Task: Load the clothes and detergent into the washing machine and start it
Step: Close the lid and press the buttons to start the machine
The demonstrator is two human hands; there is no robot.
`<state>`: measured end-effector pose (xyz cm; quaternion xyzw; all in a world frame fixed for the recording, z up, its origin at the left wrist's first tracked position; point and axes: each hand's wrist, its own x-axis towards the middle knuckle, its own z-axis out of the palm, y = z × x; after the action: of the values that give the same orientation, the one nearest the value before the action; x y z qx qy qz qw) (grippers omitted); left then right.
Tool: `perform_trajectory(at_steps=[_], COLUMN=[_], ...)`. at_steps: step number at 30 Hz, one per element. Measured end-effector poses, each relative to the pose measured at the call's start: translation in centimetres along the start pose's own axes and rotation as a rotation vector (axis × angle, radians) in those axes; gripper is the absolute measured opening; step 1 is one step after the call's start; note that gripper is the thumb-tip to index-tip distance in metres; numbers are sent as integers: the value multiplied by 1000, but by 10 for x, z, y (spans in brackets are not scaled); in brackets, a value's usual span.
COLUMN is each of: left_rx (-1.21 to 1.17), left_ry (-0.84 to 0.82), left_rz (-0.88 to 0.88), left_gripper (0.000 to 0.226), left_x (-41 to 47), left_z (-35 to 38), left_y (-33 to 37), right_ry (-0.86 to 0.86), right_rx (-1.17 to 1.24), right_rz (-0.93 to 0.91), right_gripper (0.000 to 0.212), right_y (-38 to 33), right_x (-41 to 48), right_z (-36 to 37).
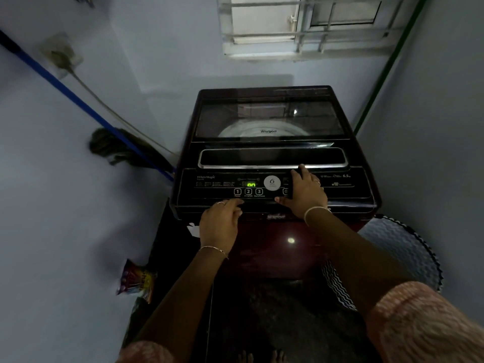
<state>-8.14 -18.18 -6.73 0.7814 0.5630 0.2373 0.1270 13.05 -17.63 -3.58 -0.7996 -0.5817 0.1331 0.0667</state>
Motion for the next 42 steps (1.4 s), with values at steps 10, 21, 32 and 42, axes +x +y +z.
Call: perform_trajectory(at_steps=[10, 21, 32, 42], left_rx=[319, 351, 434, 448], left_ry=[-127, -240, -335, -430], left_rz=[-16, -73, -62, -52], left_gripper=[63, 69, 68, 91], left_x=[3, 4, 19, 13], left_z=[9, 11, -5, -4], left_y=[9, 17, 29, 26], right_ry=[13, 20, 66, 69], right_rx=[25, -2, -65, -7], right_rz=[-3, -13, -42, 31], right_gripper=[93, 91, 93, 105], right_y=[1, 2, 5, 35], right_x=[1, -1, -4, -7], right_z=[0, -4, -2, -9])
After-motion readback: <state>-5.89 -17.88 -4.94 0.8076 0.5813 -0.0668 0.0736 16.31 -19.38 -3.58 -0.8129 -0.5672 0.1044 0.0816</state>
